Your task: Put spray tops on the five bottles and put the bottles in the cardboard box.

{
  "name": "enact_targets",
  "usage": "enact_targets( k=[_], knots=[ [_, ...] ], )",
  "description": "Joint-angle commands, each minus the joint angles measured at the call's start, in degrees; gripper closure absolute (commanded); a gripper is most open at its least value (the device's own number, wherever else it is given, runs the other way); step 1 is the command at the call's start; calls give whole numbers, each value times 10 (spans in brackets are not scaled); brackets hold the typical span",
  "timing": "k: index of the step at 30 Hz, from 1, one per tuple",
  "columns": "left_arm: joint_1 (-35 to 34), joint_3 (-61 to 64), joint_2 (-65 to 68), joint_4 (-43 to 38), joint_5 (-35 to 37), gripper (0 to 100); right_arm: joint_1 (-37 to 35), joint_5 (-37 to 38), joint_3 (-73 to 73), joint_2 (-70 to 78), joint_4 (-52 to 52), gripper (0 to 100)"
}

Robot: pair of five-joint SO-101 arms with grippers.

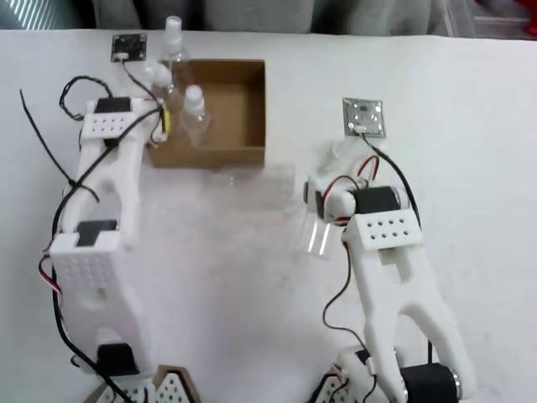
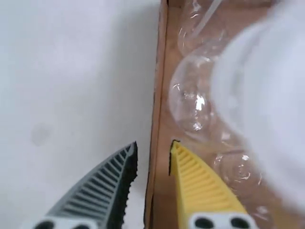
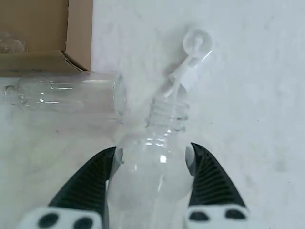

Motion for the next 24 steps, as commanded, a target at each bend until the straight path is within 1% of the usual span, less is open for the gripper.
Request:
enact_targets(
  k=[1, 5, 9, 10, 24],
  knots=[
    [-1, -34, -10, -14, -4, 869, -2, 8, -4, -22, -9, 981],
    [0, -32, -10, -10, -3, 883, 0, 8, -4, -22, -9, 981],
    [14, -31, -10, -10, -3, 976, 0, 8, -4, -22, -9, 981],
    [19, -31, -10, -10, -3, 982, 0, 8, -4, -22, -9, 981],
    [46, -30, -9, -11, -3, 978, 2, 8, -4, -26, -9, 981]
  ],
)
